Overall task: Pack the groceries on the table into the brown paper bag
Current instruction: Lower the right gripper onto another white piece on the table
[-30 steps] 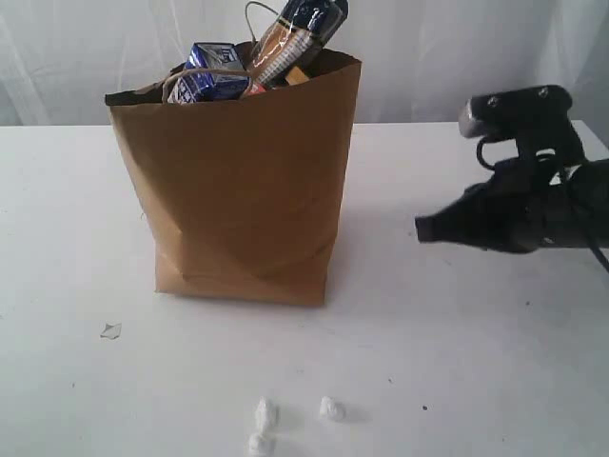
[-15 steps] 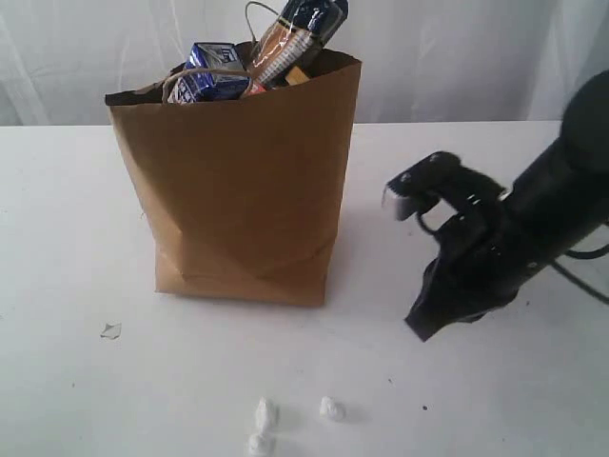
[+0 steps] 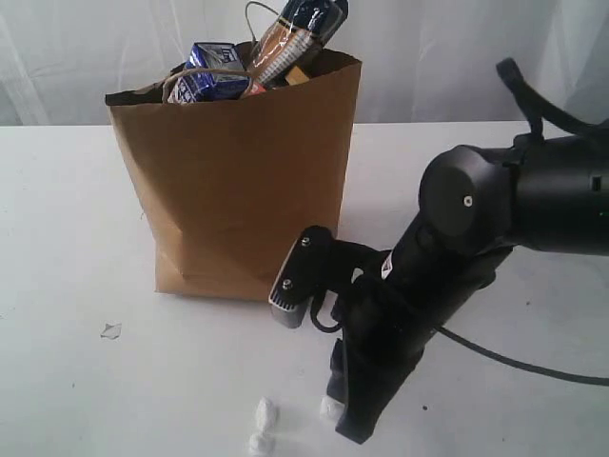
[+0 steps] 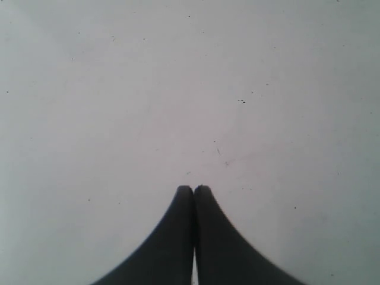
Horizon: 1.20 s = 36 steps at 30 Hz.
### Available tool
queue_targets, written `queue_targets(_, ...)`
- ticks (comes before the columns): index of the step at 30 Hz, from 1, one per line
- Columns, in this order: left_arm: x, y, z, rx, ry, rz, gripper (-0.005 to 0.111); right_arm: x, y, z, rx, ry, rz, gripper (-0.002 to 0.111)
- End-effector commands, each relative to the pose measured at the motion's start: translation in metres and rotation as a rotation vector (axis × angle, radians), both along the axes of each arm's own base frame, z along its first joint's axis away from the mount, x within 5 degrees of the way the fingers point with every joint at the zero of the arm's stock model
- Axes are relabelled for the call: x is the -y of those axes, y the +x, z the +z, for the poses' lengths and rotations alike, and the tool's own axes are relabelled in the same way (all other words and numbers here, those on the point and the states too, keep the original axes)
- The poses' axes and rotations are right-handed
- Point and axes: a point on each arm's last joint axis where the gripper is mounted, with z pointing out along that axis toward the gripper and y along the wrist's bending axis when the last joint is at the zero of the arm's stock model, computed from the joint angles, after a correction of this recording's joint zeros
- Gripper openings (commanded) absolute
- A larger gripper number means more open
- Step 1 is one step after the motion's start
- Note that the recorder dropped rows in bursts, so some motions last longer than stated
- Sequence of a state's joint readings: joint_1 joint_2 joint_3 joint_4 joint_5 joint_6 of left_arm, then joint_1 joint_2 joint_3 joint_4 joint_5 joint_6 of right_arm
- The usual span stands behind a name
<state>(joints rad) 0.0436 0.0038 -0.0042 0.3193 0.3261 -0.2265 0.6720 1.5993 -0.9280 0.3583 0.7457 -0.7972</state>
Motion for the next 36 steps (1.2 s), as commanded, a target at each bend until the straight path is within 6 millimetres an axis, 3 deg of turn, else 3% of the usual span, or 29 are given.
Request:
queue_targets(1, 0.0, 0.0, -0.001, -0.003, -0.005, -0.006, 0.0, -0.006, 0.006, -0.006, 0.035, 0.014, 0.002, 0.036)
queue_targets(7, 0.0, 0.0, -0.001, -0.003, -0.005, -0.006, 0.0, -0.009, 0.009, -0.031, -0.036, -0.037, -0.005, 0.036)
queue_targets(25, 0.0, 0.0, -0.001, -0.003, -0.005, -0.006, 0.0, -0.016, 0.017, -0.053, -0.021, -0.028, 0.015, 0.034)
queue_targets(31, 0.0, 0.0, -0.001, -0.003, -0.005, -0.006, 0.0, -0.017, 0.017, -0.054, -0.036, -0.013, -0.009, 0.023)
queue_targets(36, 0.0, 0.0, -0.001, -0.003, -0.005, -0.006, 0.0, -0.017, 0.017, -0.054, -0.036, -0.013, -0.009, 0.005)
